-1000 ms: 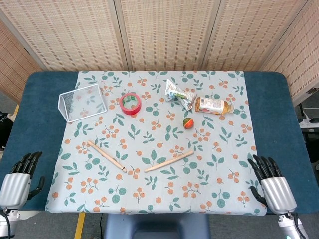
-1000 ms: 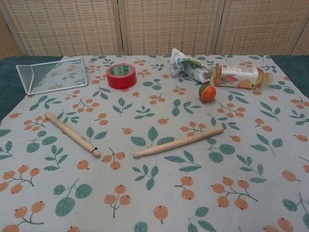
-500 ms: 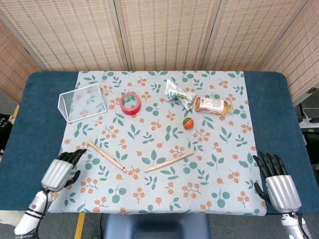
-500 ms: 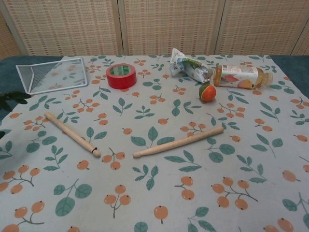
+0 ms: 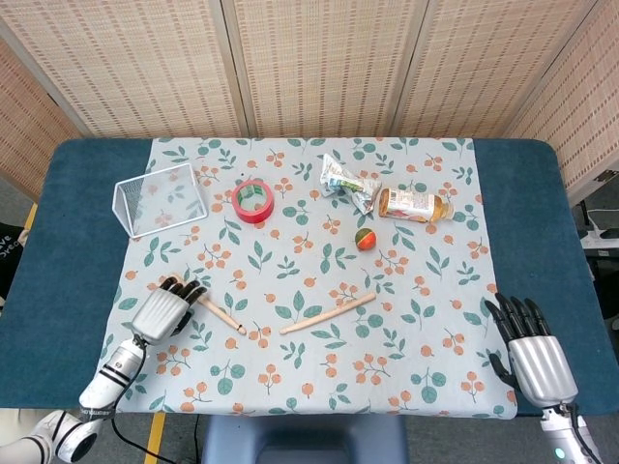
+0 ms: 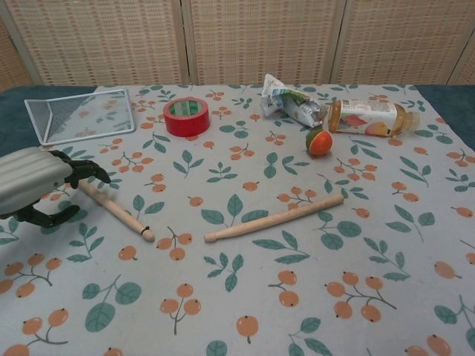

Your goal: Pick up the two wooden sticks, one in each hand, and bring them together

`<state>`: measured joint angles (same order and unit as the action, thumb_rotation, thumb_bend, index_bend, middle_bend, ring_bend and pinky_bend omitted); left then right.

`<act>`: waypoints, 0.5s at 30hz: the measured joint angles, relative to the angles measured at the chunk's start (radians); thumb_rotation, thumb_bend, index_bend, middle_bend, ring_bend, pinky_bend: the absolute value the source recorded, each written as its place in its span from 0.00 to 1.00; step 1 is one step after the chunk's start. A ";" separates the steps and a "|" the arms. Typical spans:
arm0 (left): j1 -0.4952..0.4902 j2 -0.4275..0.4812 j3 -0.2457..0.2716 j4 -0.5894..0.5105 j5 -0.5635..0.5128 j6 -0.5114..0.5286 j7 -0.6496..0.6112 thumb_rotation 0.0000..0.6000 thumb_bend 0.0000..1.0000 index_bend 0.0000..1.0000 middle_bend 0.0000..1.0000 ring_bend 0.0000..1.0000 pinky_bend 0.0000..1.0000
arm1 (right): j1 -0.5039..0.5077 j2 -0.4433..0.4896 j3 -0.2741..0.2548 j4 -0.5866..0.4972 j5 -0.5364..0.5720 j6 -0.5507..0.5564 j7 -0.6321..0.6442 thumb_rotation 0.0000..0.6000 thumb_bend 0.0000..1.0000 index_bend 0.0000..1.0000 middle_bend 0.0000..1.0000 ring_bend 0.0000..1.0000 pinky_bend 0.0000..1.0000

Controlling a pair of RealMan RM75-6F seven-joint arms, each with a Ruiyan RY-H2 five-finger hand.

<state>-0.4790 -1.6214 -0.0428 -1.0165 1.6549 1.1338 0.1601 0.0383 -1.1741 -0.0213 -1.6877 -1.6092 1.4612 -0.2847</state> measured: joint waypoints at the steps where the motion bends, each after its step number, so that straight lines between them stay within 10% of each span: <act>1: -0.005 -0.011 0.003 0.019 0.003 0.001 -0.006 1.00 0.48 0.22 0.22 0.38 0.30 | 0.000 -0.001 -0.001 0.000 0.001 -0.002 -0.001 1.00 0.30 0.00 0.00 0.00 0.00; 15: -0.052 -0.111 0.034 0.203 0.007 0.009 -0.005 1.00 0.48 0.47 0.48 0.51 0.36 | -0.003 0.012 -0.009 -0.017 0.006 -0.005 -0.003 1.00 0.30 0.00 0.00 0.00 0.00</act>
<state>-0.5310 -1.7327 -0.0090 -0.8136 1.6622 1.1426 0.1554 0.0356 -1.1617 -0.0308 -1.7046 -1.6028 1.4562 -0.2877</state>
